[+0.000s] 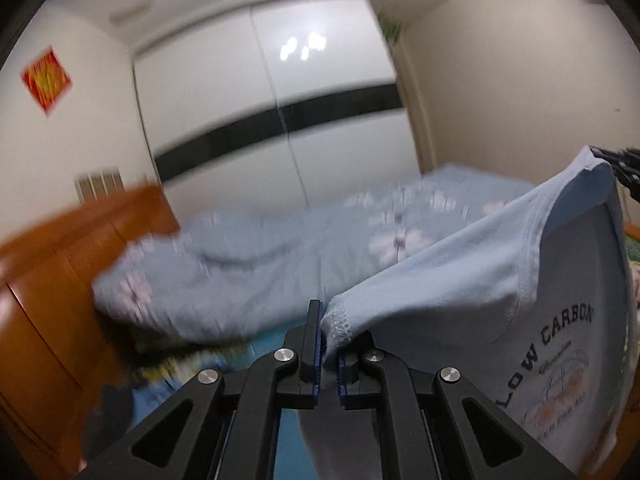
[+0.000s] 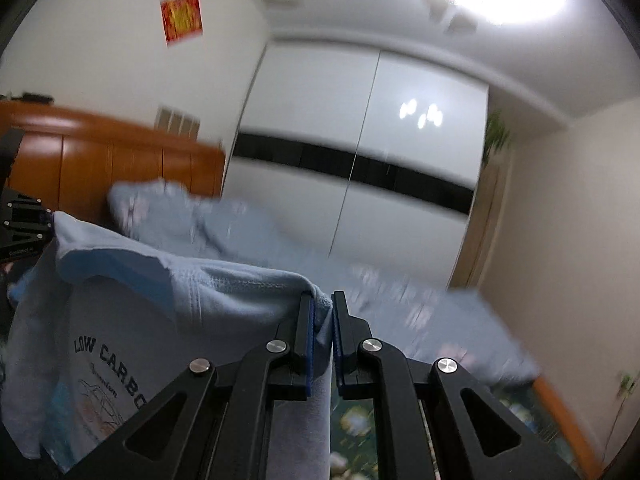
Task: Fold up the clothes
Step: 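Lift the T-shirt with both grippers, shake it out and lay it flat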
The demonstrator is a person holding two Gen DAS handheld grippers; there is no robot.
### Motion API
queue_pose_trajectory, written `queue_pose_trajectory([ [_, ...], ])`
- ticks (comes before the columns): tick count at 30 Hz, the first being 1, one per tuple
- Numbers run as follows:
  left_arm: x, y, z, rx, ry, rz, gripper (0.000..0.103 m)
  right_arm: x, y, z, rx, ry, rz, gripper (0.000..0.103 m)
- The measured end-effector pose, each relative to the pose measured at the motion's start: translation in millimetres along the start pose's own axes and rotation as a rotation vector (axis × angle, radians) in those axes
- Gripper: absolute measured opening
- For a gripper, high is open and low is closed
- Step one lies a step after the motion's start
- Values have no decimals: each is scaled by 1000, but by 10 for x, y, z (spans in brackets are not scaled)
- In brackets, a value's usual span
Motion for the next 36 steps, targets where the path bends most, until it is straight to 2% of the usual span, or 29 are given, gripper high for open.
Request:
queue_pose_trajectory([
  [4, 962, -385, -81, -58, 8, -156, 7, 842, -411, -157, 22, 50, -154, 8],
  [8, 1682, -683, -45, -71, 17, -260, 7, 1583, -663, -266, 42, 70, -264, 8],
  [12, 2150, -792, 5, -93, 21, -309, 7, 2144, -907, -253, 65, 58, -346, 8],
  [18, 2724, -700, -51, -81, 33, -324, 7, 2787, -1173, -200, 104, 39, -436, 8],
  [23, 3291, -937, -157, -148, 28, -422, 7, 3345, -1528, -273, 155, 67, -551, 8],
  [28, 3669, -1203, -189, -203, -15, -501, 8, 3739, -1899, -406, 173, 80, -660, 8],
  [31, 3859, -1315, -234, -279, -83, -563, 9, 3893, -2022, -425, 186, 84, -712, 8],
  [33, 3944, -1363, -305, -374, -143, -596, 11, 3988, -2096, -428, 210, 96, -747, 8],
  [36, 4022, -1398, -426, -546, -219, -608, 23, 4120, -2180, -442, 231, 109, -784, 9],
])
Point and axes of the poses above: each gripper's, at about its wrist camera, not at the fingertips, and x roughly the way its jaws point, z to its right, y to its top, the point moved 2 cm from there along x, roughly the way its jaws point, and after that the axes turned 8 degrees about -x, right-handed, at the moved point
